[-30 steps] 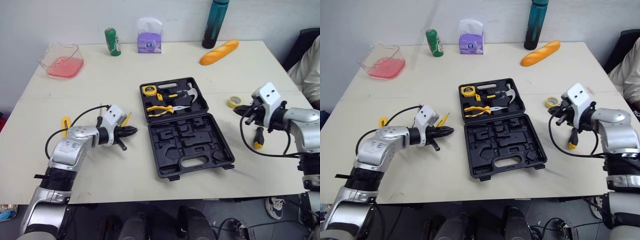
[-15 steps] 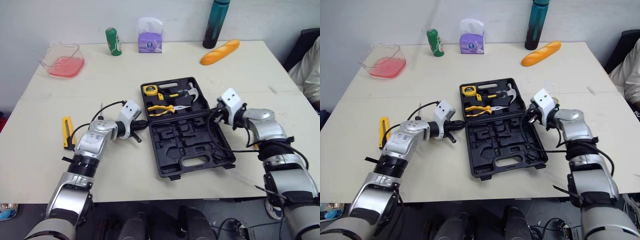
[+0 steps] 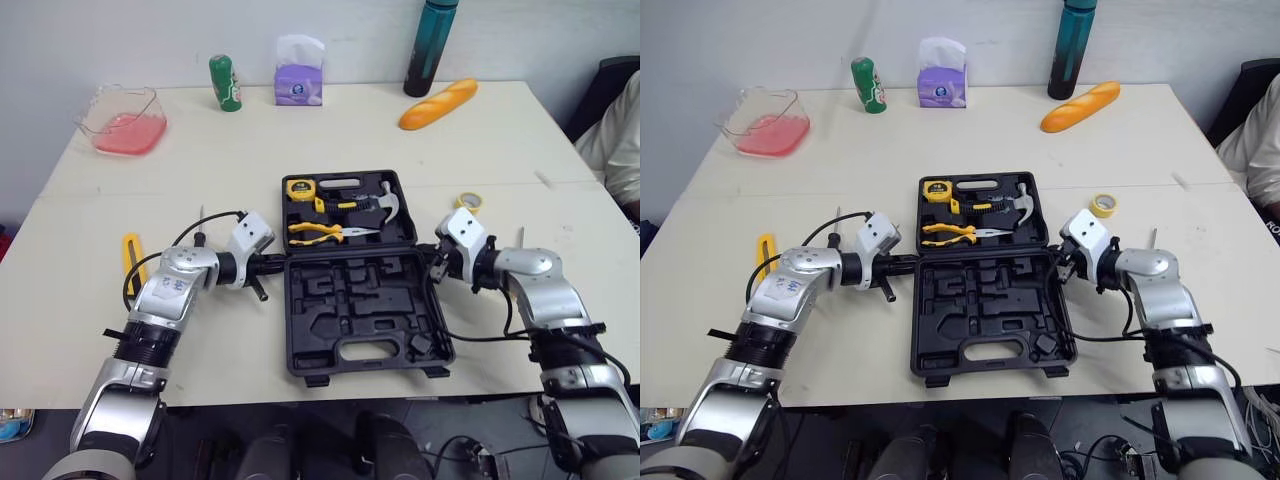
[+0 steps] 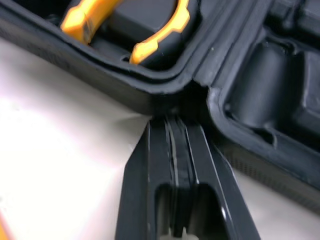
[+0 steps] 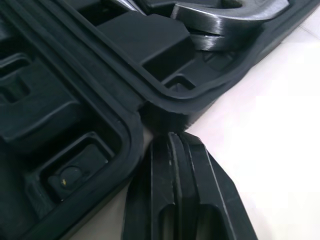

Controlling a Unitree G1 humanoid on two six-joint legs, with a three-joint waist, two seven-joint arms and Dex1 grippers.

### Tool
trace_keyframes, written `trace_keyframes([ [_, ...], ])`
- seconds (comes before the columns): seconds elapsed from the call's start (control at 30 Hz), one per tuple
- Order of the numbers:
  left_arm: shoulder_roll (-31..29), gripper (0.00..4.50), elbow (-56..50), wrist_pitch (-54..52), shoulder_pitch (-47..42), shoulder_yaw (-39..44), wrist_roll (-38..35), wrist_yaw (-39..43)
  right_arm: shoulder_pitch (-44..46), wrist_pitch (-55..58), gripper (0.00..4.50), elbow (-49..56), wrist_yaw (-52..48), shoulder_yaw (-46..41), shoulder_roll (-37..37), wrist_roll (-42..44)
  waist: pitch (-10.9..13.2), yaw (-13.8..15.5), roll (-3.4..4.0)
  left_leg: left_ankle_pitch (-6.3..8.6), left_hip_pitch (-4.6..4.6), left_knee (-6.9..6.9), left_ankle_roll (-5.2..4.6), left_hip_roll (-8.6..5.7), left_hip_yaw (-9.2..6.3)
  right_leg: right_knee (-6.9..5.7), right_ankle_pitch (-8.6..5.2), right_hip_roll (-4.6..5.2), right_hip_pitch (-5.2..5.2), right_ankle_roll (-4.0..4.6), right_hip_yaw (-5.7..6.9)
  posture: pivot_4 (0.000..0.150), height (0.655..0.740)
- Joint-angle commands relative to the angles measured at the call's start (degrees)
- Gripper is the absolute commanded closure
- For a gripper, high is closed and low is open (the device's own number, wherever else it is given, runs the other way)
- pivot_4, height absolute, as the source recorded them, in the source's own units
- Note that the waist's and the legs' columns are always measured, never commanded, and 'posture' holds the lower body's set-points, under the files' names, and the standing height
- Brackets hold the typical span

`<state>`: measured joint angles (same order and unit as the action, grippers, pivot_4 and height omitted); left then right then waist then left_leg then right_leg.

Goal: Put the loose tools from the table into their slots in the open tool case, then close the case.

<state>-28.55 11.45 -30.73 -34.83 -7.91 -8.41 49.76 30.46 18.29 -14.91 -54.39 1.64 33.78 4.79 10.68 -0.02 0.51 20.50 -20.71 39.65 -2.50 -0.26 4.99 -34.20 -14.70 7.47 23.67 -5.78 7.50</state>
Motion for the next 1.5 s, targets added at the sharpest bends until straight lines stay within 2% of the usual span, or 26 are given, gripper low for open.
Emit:
trace_keyframes([
  [0.03,1.5,4.47,-3.4,3.0,0.3,-2.0,-1.2,2.8,-3.7,4.3,4.50,10.8,-1.3,2.1,-1.9,3.8,0.0,0.1,0.00,0.00,0.00,0.01,0.00,-0.01,0.00,-0.01,0.00,0.01,0.00,0.00,-0.01,0.150,0.7394],
  [0.17,1.2,4.47,-1.7,4.2,0.3,-1.8,-0.5,3.1,-6.0,7.7,4.50,14.6,2.3,0.6,-2.3,3.2,0.0,0.0,-0.01,0.01,0.00,0.00,0.01,0.00,0.00,-0.01,0.00,0.00,0.01,0.00,0.00,0.150,0.7394],
  [0.33,3.6,4.47,1.8,5.5,-2.0,-1.8,0.7,1.4,-4.7,10.5,4.50,13.9,7.1,-2.5,-3.1,3.1,0.0,0.3,-0.01,0.01,0.01,0.07,0.01,-0.02,0.00,-0.06,0.00,0.02,-0.03,0.00,0.00,0.150,0.7394],
  [0.53,6.0,4.47,8.1,7.1,-5.6,-2.1,4.1,-1.3,-4.8,10.0,4.50,13.2,7.3,-1.4,-0.8,1.0,0.0,1.5,-0.02,0.03,0.00,0.33,-0.06,-0.06,-0.02,-0.25,0.01,0.07,-0.05,-0.01,-0.05,0.150,0.7394],
  [0.73,2.2,4.47,6.2,8.4,-2.9,2.7,4.5,-4.3,-7.6,13.2,4.50,18.4,11.0,-4.1,2.6,-0.4,0.0,1.4,-0.03,0.04,-0.01,0.33,-0.07,-0.06,-0.02,-0.27,0.01,0.09,-0.04,-0.01,-0.04,0.150,0.7394],
  [0.77,1.1,4.47,3.6,6.8,-1.2,4.6,2.9,-4.2,-8.9,14.3,4.50,20.2,11.3,-5.7,3.5,0.2,0.0,1.3,-0.03,0.04,-0.02,0.32,-0.07,-0.06,-0.03,-0.27,0.01,0.09,-0.02,-0.01,-0.04,0.150,0.7394],
  [0.87,-3.7,4.47,-12.3,-4.6,9.3,16.2,-10.5,1.0,-15.0,20.1,4.50,27.2,10.1,-17.1,6.4,7.1,0.0,0.8,-0.03,0.07,-0.34,0.28,-0.03,0.00,-0.08,-0.20,0.00,0.08,0.26,0.01,-0.07,0.150,0.7394],
  [0.9,-5.3,4.47,-17.0,-5.0,14.2,21.0,-14.4,2.9,-17.5,21.5,4.50,28.9,9.0,-21.8,7.4,9.8,0.0,0.5,-0.03,0.09,-0.49,0.28,0.00,0.04,-0.09,-0.19,0.00,0.06,0.36,0.01,-0.09,0.150,0.7394],
  [0.93,-6.6,4.18,-19.8,-5.2,18.4,25.1,-17.4,4.5,-19.7,22.6,4.50,30.2,8.1,-25.7,8.3,11.8,0.0,0.4,-0.02,0.09,-0.54,0.25,0.00,0.05,-0.10,-0.16,-0.02,0.06,0.41,0.03,-0.08,0.150,0.7394],
  [1.03,-11.3,3.22,-21.5,-8.9,27.7,35.4,-23.1,6.7,-25.3,27.9,3.60,32.9,5.6,-34.6,11.5,17.0,0.0,0.2,-0.01,0.09,-0.46,0.23,0.01,0.07,-0.13,-0.09,-0.02,0.07,0.31,0.04,-0.08,0.150,0.7394],
  [1.13,-14.7,1.69,-20.0,-10.7,32.5,40.8,-25.2,6.6,-28.9,29.9,2.02,33.7,4.6,-39.1,13.7,19.8,0.0,0.4,-0.01,0.21,0.00,0.31,-0.01,0.10,-0.36,0.20,-0.03,0.15,-0.23,0.08,-0.21,0.150,0.7394],
  [1.2,-19.4,0.81,-12.9,-9.4,37.6,48.5,-23.1,7.2,-34.9,29.1,1.09,29.5,1.3,-46.4,17.2,18.9,0.0,0.9,-0.01,0.51,0.16,0.31,0.13,0.10,-0.39,0.19,-0.05,0.39,-0.31,0.11,-0.41,0.150,0.7394],
  [1.27,-22.8,0.00,-7.0,-6.4,40.4,52.3,-20.8,6.6,-39.4,26.5,0.12,25.1,-0.4,-50.5,19.9,17.3,0.0,1.2,0.00,0.55,0.14,0.24,0.02,0.11,-0.34,0.16,-0.13,0.40,-0.19,0.22,-0.43,0.150,0.7394],
  [1.43,-29.6,0.00,11.1,3.4,39.2,53.6,-14.7,2.9,-42.0,19.8,0.05,12.9,-0.1,-54.4,24.2,14.8,0.0,1.2,-0.01,0.69,0.22,-0.03,-0.16,0.17,0.17,0.35,-0.14,0.23,-0.03,0.21,-0.44,0.150,0.7394],
  [1.5,-30.6,0.00,14.4,5.2,38.7,52.4,-13.2,1.5,-41.3,18.5,0.05,10.1,0.8,-54.5,24.9,14.8,0.0,0.9,-0.02,0.89,0.38,-0.03,-0.02,0.18,0.34,0.34,-0.11,0.39,-0.05,0.16,-0.69,0.150,0.7394],
])
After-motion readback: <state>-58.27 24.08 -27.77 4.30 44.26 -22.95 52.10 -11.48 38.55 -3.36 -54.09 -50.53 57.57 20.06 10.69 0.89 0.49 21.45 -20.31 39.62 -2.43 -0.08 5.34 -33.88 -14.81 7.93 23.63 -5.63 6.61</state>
